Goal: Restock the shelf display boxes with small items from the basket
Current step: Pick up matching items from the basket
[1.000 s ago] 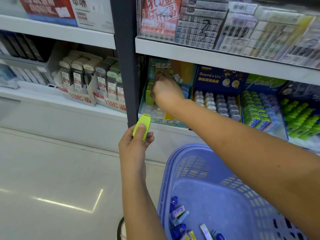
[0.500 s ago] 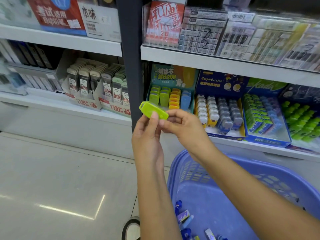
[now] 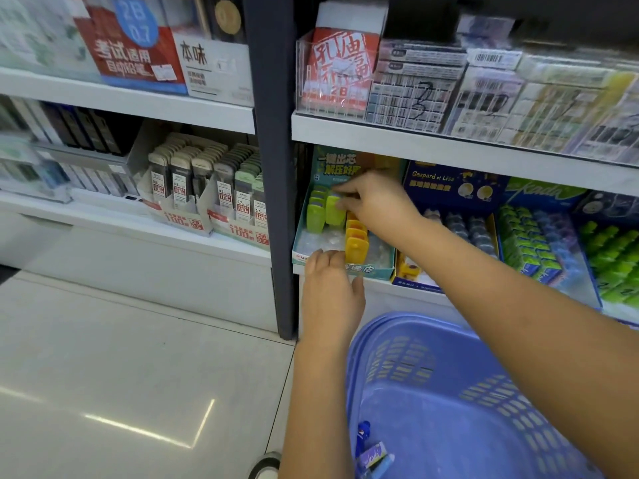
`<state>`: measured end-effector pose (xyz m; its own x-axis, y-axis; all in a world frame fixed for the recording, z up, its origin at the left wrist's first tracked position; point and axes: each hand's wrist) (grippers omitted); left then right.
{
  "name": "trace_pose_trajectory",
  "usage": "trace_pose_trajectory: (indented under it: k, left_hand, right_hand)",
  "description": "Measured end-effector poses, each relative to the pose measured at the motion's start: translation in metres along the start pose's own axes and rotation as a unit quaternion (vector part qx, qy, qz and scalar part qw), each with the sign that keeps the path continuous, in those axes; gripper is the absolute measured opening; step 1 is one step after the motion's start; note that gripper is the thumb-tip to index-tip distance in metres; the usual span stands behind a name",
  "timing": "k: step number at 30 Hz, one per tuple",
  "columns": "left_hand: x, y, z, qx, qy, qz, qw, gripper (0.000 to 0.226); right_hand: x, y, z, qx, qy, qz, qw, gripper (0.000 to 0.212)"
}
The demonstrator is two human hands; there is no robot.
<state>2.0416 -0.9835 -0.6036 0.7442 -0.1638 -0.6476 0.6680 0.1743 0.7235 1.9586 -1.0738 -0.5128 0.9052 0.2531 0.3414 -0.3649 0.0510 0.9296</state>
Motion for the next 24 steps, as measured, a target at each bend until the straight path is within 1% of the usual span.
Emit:
trace_pose_trajectory:
  k: [2, 4, 8, 13, 16, 18, 21, 24]
  left_hand:
    - [0.001, -0.001, 0.000, -0.004, -0.002, 0.001, 1.000, 0.043]
    - [0.002, -0.001, 0.001, -0.003, -0.001, -0.001, 1.000, 0.043]
    - [0.000, -0.001, 0.001, -0.006, 0.008, -0.010, 1.000, 0.042]
    - [0.002, -0.002, 0.000, -0.002, 0.012, -0.021, 1.000, 0.043]
    - [0.003, -0.004, 0.000, -0.002, 0.012, -0.026, 1.000, 0.043]
    - [0.004, -0.005, 0.001, -0.009, 0.007, -0.028, 1.000, 0.042]
    - [0.005, -0.005, 0.001, -0.016, -0.001, -0.031, 0.999, 0.041]
    - [0.004, 0.000, -0.002, -0.018, 0.000, -0.039, 0.999, 0.044]
  right_hand:
    - [-0.002, -0.005, 0.007, 0.034, -0.017, -0.012, 0.999, 0.035]
    - [-0.006, -0.011, 0.013, 0.045, -0.026, -0.014, 0.999, 0.035]
    - [-0.008, -0.018, 0.017, 0.038, -0.030, -0.032, 0.998, 0.032]
    - [-0.013, -0.021, 0.008, 0.009, 0.003, -0.020, 1.000, 0.029]
    - [-0.009, -0.025, 0.012, 0.028, -0.006, -0.084, 0.996, 0.029]
    - [-0.008, -0.029, 0.011, 0.025, 0.001, -0.119, 0.993, 0.029]
    - [-0.010, -0.033, 0.005, 0.014, 0.023, -0.178, 0.984, 0.025]
    - [-0.006, -0.029, 0.002, 0.010, 0.019, -0.221, 0.975, 0.026]
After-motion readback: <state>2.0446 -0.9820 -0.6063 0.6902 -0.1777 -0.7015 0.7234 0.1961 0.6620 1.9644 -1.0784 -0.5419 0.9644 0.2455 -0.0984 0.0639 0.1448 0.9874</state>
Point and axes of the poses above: each hand's wrist, its own z-axis towards the middle knuckle, its own y-axis out of the back of the hand, x = y × z, and after that the axes turned 4 degrees about -y, right-handed
